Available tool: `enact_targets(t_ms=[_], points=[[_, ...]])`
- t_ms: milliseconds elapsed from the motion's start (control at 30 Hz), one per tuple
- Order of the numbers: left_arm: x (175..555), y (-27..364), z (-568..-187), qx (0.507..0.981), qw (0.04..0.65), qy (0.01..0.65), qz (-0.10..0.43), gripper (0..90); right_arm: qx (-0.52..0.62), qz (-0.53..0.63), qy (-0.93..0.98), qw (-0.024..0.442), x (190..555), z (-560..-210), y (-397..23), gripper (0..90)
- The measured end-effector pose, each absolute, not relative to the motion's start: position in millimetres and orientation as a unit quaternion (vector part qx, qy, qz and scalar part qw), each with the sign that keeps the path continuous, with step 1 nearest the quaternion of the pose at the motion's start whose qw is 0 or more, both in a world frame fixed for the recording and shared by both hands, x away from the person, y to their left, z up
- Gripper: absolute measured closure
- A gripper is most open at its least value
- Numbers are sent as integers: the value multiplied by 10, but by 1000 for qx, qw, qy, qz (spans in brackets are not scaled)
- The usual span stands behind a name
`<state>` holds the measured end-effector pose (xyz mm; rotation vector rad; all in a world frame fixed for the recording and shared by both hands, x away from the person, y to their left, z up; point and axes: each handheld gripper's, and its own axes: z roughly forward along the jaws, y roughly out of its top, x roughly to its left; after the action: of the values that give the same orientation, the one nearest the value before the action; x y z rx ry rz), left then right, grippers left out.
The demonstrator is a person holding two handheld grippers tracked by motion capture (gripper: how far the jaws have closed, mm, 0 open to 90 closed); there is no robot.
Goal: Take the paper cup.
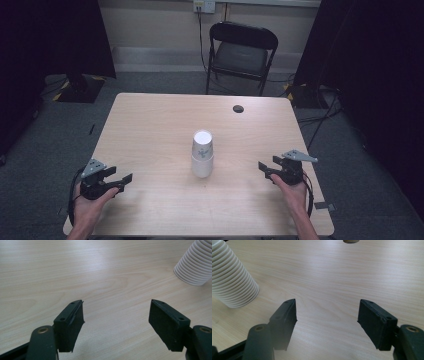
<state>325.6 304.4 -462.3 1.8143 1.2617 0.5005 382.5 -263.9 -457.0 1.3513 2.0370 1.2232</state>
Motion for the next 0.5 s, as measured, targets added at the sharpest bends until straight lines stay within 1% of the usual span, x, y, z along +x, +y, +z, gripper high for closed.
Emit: enact_targets(t_ms=[300,333,500], points=[[3274,3039,-4634,723,421,511,198,271,482,437,732,204,3846,-4592,-2626,319],[3286,3045,-4639,723,421,510,199,251,482,436,733,203,3850,-4599,-2618,327],[3309,3047,-4659,723,417,515,196,248,481,439,731,202,3851,-4596,-2606,334]])
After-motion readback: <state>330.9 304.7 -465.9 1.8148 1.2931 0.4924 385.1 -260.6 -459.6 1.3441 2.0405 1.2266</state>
